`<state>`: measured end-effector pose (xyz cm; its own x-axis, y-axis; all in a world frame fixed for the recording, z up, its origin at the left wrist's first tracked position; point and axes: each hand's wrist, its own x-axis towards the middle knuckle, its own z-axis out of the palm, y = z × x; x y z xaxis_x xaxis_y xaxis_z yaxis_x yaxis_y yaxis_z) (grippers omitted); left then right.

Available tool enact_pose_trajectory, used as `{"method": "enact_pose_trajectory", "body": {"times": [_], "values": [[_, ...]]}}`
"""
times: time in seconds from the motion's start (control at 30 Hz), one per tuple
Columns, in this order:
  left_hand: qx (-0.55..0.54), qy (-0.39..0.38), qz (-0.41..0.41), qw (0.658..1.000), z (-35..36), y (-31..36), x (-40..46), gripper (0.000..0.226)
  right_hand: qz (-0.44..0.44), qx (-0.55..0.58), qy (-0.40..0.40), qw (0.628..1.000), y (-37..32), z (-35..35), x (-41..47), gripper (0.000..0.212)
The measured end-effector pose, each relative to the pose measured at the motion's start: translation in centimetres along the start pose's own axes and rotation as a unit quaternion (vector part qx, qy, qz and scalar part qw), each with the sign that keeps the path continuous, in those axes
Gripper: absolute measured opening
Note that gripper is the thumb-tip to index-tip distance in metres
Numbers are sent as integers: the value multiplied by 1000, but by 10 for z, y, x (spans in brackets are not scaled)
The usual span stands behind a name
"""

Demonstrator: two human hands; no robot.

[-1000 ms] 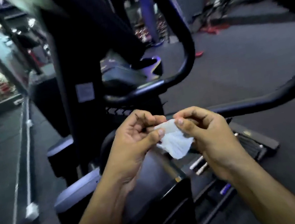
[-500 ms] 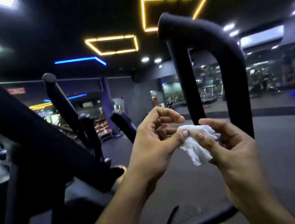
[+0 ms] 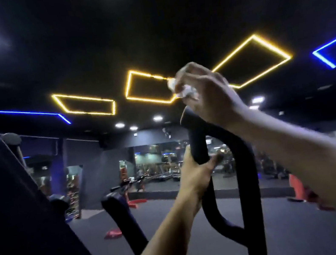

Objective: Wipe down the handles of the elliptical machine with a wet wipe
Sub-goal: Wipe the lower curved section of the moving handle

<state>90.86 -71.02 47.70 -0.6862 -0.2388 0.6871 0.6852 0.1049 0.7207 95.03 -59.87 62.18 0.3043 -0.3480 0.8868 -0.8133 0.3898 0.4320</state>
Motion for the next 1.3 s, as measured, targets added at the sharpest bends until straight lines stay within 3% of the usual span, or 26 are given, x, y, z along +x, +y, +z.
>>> {"method": "enact_pose_trajectory", "body": {"times": [0.1, 0.17, 0.27, 0.4, 0.5, 0.6, 0.67, 0.73, 0.8, 0.87, 0.93, 1.03, 1.2, 1.3], "values": [[21, 67, 36, 997, 11, -14, 16, 29, 3, -67, -301, 951, 10, 13, 35, 18], [48, 66, 52, 995, 8, -18, 19, 32, 38, -75, -412, 907, 8, 10, 41, 24], [27, 21, 69, 997, 4, -23, 22, 26, 38, -83, -469, 878, 4, -1, 40, 22], [-15, -5, 85, 996, 5, -29, 24, 23, -38, -85, -432, 897, 4, -10, 32, 19], [-25, -8, 99, 995, 3, -33, 25, 25, -10, -88, -427, 900, 5, -5, 44, 19], [-29, -14, 95, 995, 3, -33, 25, 24, 39, -189, -512, 837, -4, 22, 64, 20], [-22, -16, 87, 996, 3, -34, 24, 23, 22, -248, -553, 795, -14, 36, 69, 19], [-31, -28, 87, 995, 1, -32, 22, 22, -29, -245, -543, 803, -15, 32, 62, 20], [-41, -39, 96, 994, 0, -30, 20, 24, -77, -178, -474, 859, -6, 11, 43, 18], [-42, -37, 103, 993, 0, -29, 19, 26, -88, -89, -352, 927, 5, -15, 13, 22], [-46, -35, 103, 993, 0, -29, 18, 27, -40, -38, -205, 977, 16, -33, -22, 31], [-51, -41, 107, 992, -2, -31, 18, 25, 69, -22, -39, 997, 27, -23, -62, 33], [-54, -60, 125, 989, -3, -30, 16, 22, 125, -59, -21, 990, 11, 29, -84, 42], [-58, -72, 133, 987, -4, -34, 17, 21, 39, -112, -52, 992, 11, 22, -103, 46]]}}
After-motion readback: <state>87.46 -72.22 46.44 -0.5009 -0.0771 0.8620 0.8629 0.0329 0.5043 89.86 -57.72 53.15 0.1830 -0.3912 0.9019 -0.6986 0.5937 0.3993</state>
